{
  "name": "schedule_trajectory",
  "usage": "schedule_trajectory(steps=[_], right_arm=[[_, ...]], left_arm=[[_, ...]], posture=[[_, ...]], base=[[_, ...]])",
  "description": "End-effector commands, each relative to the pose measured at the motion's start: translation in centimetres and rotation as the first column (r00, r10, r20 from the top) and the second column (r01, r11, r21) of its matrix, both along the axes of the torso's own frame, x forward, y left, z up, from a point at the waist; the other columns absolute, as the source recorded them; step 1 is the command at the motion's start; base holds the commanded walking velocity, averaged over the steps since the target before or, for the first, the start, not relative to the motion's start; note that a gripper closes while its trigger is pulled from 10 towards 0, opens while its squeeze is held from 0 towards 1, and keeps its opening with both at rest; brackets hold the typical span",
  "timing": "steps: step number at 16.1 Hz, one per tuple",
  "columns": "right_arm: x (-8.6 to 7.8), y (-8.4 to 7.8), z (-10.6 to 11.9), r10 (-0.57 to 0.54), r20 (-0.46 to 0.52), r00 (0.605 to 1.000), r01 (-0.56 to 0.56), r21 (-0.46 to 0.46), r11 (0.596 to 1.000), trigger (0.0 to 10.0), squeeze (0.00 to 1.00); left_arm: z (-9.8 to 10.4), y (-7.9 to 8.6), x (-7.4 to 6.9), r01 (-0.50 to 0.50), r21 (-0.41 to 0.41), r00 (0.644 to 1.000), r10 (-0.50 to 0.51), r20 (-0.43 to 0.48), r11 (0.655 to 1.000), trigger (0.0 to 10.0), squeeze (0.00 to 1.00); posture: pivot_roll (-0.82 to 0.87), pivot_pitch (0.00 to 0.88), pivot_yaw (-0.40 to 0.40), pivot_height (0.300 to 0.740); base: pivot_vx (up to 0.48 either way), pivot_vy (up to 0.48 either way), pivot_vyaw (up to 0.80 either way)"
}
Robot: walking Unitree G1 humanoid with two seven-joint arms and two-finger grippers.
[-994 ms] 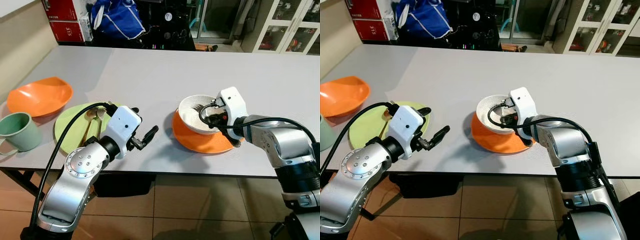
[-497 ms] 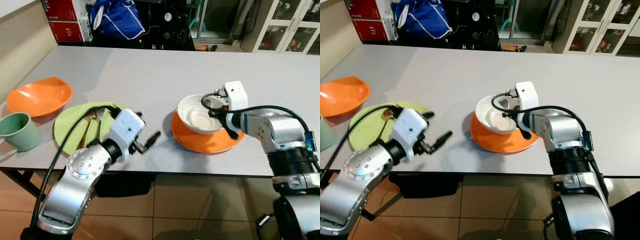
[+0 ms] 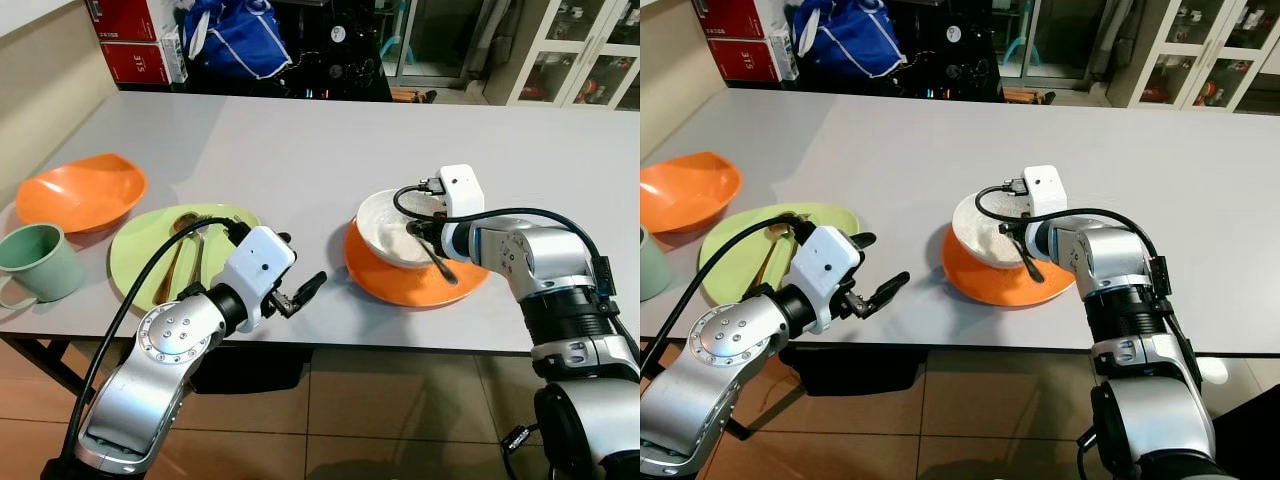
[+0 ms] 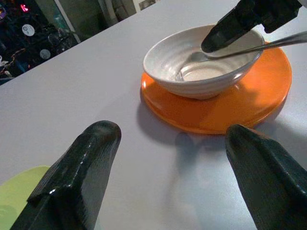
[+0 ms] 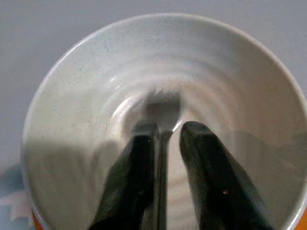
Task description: Setting the table
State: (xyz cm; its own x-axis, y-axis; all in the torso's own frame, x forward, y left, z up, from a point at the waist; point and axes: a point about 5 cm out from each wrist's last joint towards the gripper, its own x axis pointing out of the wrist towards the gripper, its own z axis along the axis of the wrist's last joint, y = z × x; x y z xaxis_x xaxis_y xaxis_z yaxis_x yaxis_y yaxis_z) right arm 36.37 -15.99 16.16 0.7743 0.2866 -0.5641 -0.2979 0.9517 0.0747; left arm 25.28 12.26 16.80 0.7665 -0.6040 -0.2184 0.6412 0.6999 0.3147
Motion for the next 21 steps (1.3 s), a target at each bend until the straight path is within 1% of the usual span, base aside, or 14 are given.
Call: schedule_trajectory(steps=[1, 4, 7, 8, 9, 10, 11, 12, 13, 14, 15, 17, 19, 21], right_arm=[[0.4, -0.3, 0.8, -0.017, 0.025, 1.000, 0.017, -0.003, 1.000, 10.0, 0.83], [0.5, -0.4, 0.8, -0.028, 0.028, 0.999, 0.028, -0.005, 1.000, 10.0, 0.83], [1.0, -1.0, 3.0, -0.061, 0.143, 0.988, 0.059, 0.018, 0.998, 10.0, 0.74], [0.4, -1.7, 6.3, -0.071, 0.270, 0.960, 0.058, 0.056, 0.997, 10.0, 0.00], [-0.3, -2.2, 8.0, -0.098, 0.347, 0.933, 0.078, 0.071, 0.994, 10.0, 0.00], [-1.8, -2.9, 10.3, -0.175, 0.494, 0.852, 0.123, 0.135, 0.983, 10.0, 0.00], [-2.4, -3.0, 10.8, -0.200, 0.533, 0.822, 0.137, 0.155, 0.978, 10.0, 0.00], [-4.7, -2.4, 11.2, -0.233, 0.612, 0.756, 0.116, 0.225, 0.967, 10.0, 0.00], [-5.2, -2.1, 11.2, -0.235, 0.622, 0.747, 0.102, 0.243, 0.965, 10.0, 0.00], [-6.7, -0.7, 10.3, -0.210, 0.632, 0.746, 0.041, 0.272, 0.961, 10.0, 0.00], [-7.5, -0.1, 9.7, -0.201, 0.630, 0.751, 0.014, 0.289, 0.957, 10.0, 0.00], [-10.0, 2.6, 7.4, -0.081, 0.646, 0.759, -0.130, 0.273, 0.953, 10.0, 0.00], [-10.4, 3.3, 6.5, -0.086, 0.631, 0.771, -0.134, 0.293, 0.947, 10.0, 0.00], [-10.2, 3.2, 5.3, -0.090, 0.604, 0.792, -0.094, 0.266, 0.959, 10.0, 0.00]], left_arm=[[0.2, -0.3, -0.3, 0.021, 0.003, 1.000, -0.021, 0.005, 1.000, 10.0, 0.00], [0.2, -0.3, -0.3, 0.019, 0.006, 1.000, -0.019, 0.008, 1.000, 10.0, 0.00], [0.9, 0.2, 0.4, -0.068, 0.006, 0.994, 0.067, 0.082, 0.998, 10.0, 0.00], [2.2, 1.1, 1.2, -0.183, -0.043, 0.969, 0.187, 0.161, 0.982, 10.0, 0.00], [3.1, 1.4, 1.2, -0.217, -0.106, 0.951, 0.235, 0.202, 0.970, 10.0, 0.00], [3.8, 1.8, 0.9, -0.247, -0.149, 0.937, 0.275, 0.217, 0.957, 10.0, 0.00], [3.9, 2.0, 0.8, -0.252, -0.155, 0.934, 0.282, 0.218, 0.955, 10.0, 0.00], [3.6, 1.9, -0.1, -0.239, -0.124, 0.943, 0.261, 0.208, 0.963, 10.0, 0.00], [3.6, 1.9, -0.3, -0.231, -0.116, 0.946, 0.251, 0.207, 0.966, 10.0, 0.00], [3.5, 1.5, -0.7, -0.219, -0.121, 0.950, 0.240, 0.200, 0.968, 10.0, 0.00], [3.6, 1.3, -0.8, -0.219, -0.131, 0.950, 0.242, 0.199, 0.967, 10.0, 0.00], [3.7, 1.2, -0.4, -0.237, -0.116, 0.937, 0.258, 0.235, 0.965, 10.0, 0.00], [4.4, 1.4, 0.0, -0.252, -0.130, 0.926, 0.278, 0.254, 0.959, 10.0, 0.00], [4.9, 1.3, 0.3, -0.249, -0.133, 0.923, 0.277, 0.268, 0.959, 10.0, 0.00]], posture=[[0.01, 0.016, -0.016, 0.740], [0.01, 0.015, -0.016, 0.740], [0.01, 0.016, -0.023, 0.740], [0.02, 0.017, -0.030, 0.740], [0.02, 0.020, -0.030, 0.740], [0.01, 0.020, -0.024, 0.740], [0.01, 0.020, -0.024, 0.740], [0.00, 0.014, -0.010, 0.740], [0.00, 0.014, -0.008, 0.740], [0.00, 0.014, -0.003, 0.740], [0.00, 0.013, -0.004, 0.740], [0.01, 0.000, -0.010, 0.740], [0.02, 0.000, -0.009, 0.740], [0.02, 0.000, -0.011, 0.740]], base=[[0.000, 0.000, 0.00], [0.000, 0.000, 0.00], [0.000, 0.000, 0.00], [0.000, 0.000, 0.00], [0.000, 0.000, 0.00], [0.000, 0.000, 0.00], [0.000, 0.000, 0.00], [0.000, 0.000, 0.00], [0.000, 0.000, 0.00], [0.000, 0.326, 0.00], [0.000, 0.337, 0.00], [0.000, 0.337, 0.00], [0.000, 0.339, 0.00], [0.000, 0.362, 0.00]])
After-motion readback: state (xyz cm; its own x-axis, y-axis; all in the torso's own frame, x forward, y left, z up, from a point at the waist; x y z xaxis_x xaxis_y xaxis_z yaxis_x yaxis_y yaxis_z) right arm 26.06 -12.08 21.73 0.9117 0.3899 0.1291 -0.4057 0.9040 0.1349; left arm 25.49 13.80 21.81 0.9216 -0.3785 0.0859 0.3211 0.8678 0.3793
